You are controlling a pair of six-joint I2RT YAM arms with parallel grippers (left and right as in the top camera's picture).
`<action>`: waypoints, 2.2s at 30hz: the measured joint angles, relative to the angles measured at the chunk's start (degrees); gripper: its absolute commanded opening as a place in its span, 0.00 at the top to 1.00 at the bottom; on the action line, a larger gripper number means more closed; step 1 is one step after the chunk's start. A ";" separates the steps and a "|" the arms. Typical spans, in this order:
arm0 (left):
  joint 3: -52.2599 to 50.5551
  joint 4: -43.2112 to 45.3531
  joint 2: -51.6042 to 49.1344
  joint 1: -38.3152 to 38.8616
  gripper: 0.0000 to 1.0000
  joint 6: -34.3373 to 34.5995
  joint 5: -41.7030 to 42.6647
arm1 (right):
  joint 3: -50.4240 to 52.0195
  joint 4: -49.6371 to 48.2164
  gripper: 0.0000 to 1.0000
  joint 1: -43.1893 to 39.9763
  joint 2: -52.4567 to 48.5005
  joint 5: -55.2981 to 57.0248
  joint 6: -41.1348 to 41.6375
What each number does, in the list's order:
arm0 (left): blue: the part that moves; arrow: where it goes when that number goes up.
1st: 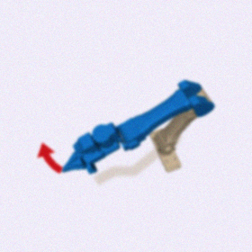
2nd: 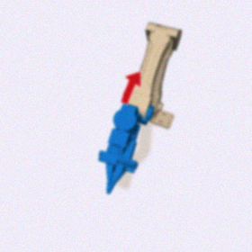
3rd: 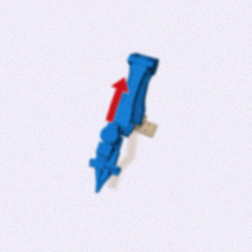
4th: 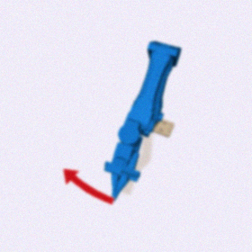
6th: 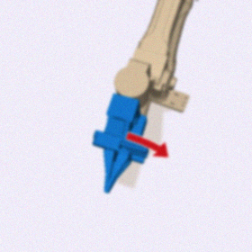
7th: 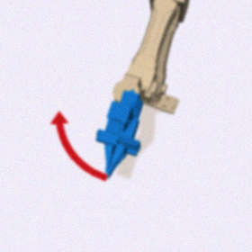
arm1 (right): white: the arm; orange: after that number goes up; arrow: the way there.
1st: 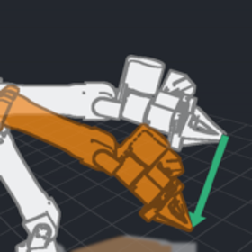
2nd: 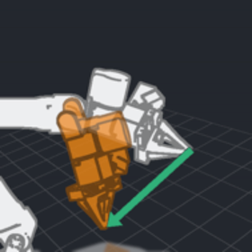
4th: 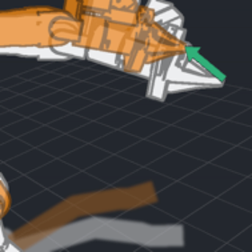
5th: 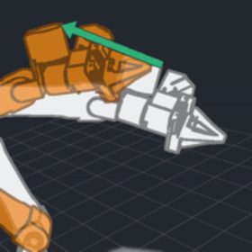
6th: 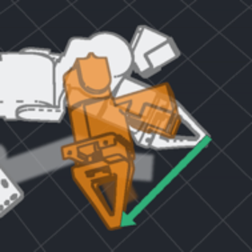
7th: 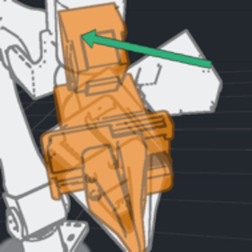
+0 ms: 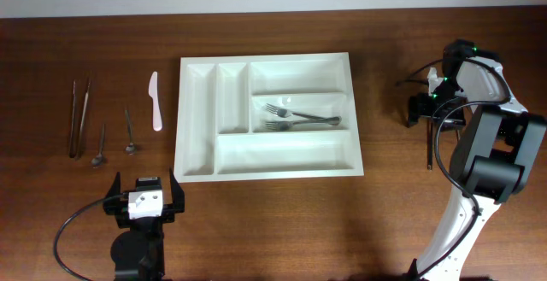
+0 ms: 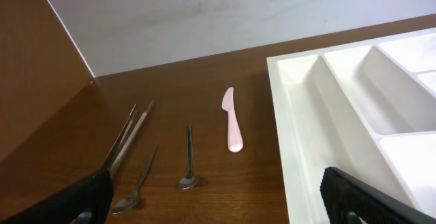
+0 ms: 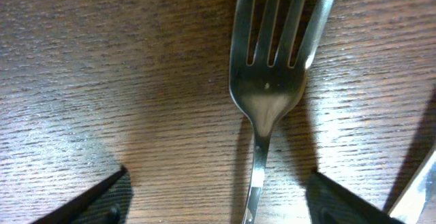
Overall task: Pack container
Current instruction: 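Lower the right gripper and close it on the fork's neck, then lift the third fork and carry it over the tray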
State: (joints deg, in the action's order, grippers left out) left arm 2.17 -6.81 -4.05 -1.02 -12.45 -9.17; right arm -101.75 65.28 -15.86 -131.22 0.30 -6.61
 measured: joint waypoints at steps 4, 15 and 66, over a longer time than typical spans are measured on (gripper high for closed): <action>0.00 0.00 0.00 0.00 0.01 0.00 0.00 | 0.00 -0.46 0.37 0.00 0.00 -0.04 0.11; 0.00 0.00 0.00 0.00 0.01 0.00 0.00 | 0.00 -0.85 0.64 0.00 0.00 -0.09 -0.63; 0.00 0.00 0.00 0.00 0.01 0.00 0.00 | -24.06 16.87 0.96 5.46 -1.44 -0.79 -16.76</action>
State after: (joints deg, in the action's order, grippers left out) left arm 2.17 -6.81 -4.05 -1.02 -12.45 -9.17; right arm -125.82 82.15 -10.39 -132.66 -0.49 -23.38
